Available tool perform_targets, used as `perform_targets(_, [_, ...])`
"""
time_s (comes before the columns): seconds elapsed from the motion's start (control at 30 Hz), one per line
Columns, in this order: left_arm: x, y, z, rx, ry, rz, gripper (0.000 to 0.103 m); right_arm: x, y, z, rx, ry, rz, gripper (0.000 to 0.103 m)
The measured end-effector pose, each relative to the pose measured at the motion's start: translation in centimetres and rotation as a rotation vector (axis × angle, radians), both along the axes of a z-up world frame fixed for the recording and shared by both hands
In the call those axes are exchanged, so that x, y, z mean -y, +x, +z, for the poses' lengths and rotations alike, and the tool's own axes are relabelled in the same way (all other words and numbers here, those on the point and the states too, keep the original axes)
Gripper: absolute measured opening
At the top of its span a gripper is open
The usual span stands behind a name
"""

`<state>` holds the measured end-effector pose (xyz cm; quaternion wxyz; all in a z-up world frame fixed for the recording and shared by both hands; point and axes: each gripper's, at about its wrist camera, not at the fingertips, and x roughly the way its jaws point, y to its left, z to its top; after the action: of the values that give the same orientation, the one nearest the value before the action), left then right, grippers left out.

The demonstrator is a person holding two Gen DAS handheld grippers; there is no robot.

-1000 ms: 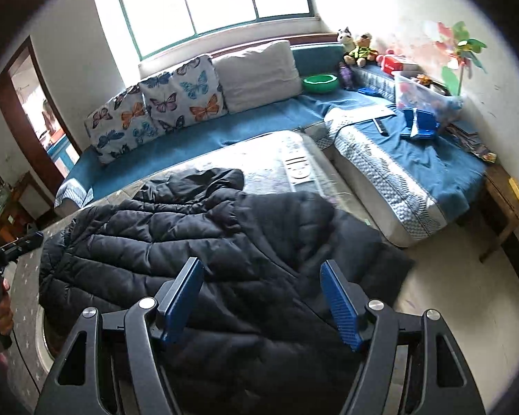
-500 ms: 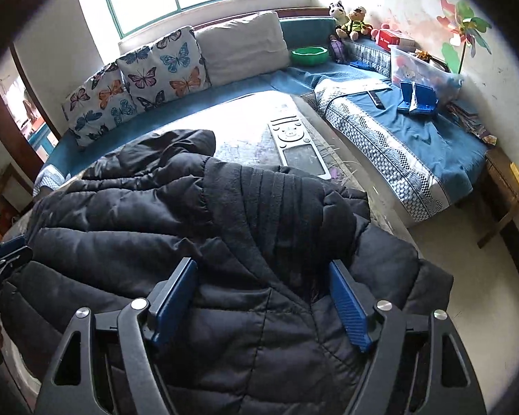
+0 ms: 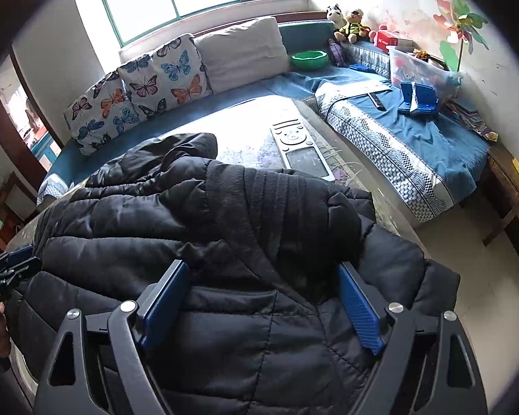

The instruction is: Fold large clothes

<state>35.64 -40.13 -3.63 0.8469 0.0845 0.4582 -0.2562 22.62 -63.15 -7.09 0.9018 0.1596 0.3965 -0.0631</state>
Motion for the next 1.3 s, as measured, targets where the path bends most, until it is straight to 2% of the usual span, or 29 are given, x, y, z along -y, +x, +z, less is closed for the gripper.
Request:
perform_targets(0.07, [0.2, -0.2, 0.0, 0.004, 0.003, -0.006, 0.085, 0.1, 0.0, 0.0, 0.001, 0.021, -0.007, 0.098])
perform_targets(0.2, [0.2, -0.2, -0.1, 0.008, 0.005, -0.005, 0.087, 0.0, 0.3, -0.2, -0.015, 0.037, -0.003, 0.103])
perform_targets(0.33, [0.5, -0.2, -0.3, -0.013, -0.001, -0.023, 0.103, -0.3, 0.6, -0.3, -0.034, 0.046, 0.021, 0.103])
perform_targets(0.47, [1.2, -0.3, -0.7, -0.011, 0.032, -0.041, 0.103, -0.6, 0.9, -0.6, -0.077, 0.024, 0.026, 0.103])
perform_targets(0.67, [0.4, 0.6, -1.5, -0.069, -0.016, -0.035, 0.103, -1.4, 1.2, -0.9, -0.100, -0.025, 0.022, 0.103])
perform_targets(0.93, [0.1, -0.1, -1.4, -0.045, 0.001, -0.038, 0.103, -2.4, 0.0, 0.3, -0.089, -0.074, 0.025, 0.103])
perform_targets(1.1, [0.2, -0.5, -1.3, -0.037, 0.016, -0.010, 0.103, -4.3, -1.1, 1.4, -0.074, -0.130, 0.071, 0.103])
perform_targets(1.3, [0.0, -1.2, -1.3, -0.019, 0.010, -0.006, 0.103, -5.3, -1.0, 0.7, -0.067, -0.164, 0.078, 0.103])
